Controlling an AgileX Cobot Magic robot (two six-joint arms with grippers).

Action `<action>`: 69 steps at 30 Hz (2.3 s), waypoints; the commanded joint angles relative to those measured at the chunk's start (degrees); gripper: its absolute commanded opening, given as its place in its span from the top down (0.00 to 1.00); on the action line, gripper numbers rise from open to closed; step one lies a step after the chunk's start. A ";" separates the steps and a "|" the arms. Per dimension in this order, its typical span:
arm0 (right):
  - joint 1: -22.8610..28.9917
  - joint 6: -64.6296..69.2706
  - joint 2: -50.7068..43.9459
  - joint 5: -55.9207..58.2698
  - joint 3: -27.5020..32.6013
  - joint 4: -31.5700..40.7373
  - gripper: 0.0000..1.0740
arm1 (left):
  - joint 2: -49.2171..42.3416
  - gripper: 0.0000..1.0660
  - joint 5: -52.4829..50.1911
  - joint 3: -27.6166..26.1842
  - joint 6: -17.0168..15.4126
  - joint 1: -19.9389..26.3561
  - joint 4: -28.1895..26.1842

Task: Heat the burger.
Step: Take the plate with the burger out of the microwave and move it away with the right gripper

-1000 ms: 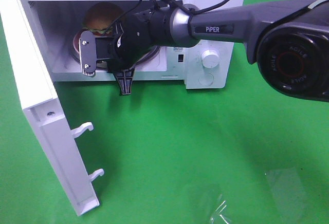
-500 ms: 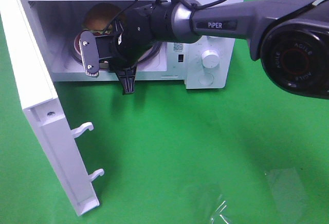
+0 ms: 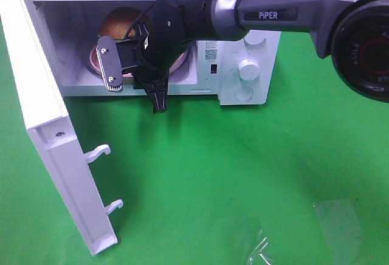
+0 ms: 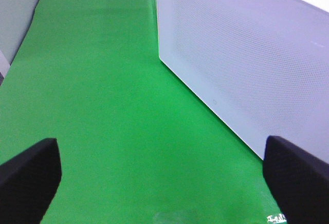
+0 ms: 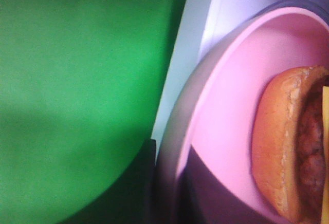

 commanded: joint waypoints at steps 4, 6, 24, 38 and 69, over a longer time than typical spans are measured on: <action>0.06 -2.01 -4.64 -7.22 5.79 -2.23 1.00 | -1.09 0.06 -0.06 0.23 -0.06 0.11 -0.11; 0.06 -2.01 -5.73 -8.65 7.68 -2.75 1.00 | -1.09 0.06 -0.06 0.23 -0.06 0.11 -0.11; 0.23 -2.06 -14.61 -19.19 23.72 -4.98 1.00 | -1.09 0.06 -0.06 0.23 -0.06 0.11 -0.11; 0.23 -2.06 -22.63 -24.69 38.10 -4.87 1.00 | -1.09 0.06 -0.06 0.23 -0.06 0.11 -0.11; 1.60 -1.72 -41.71 -26.99 60.62 0.11 1.00 | -1.09 0.06 -0.06 0.23 -0.06 0.11 -0.11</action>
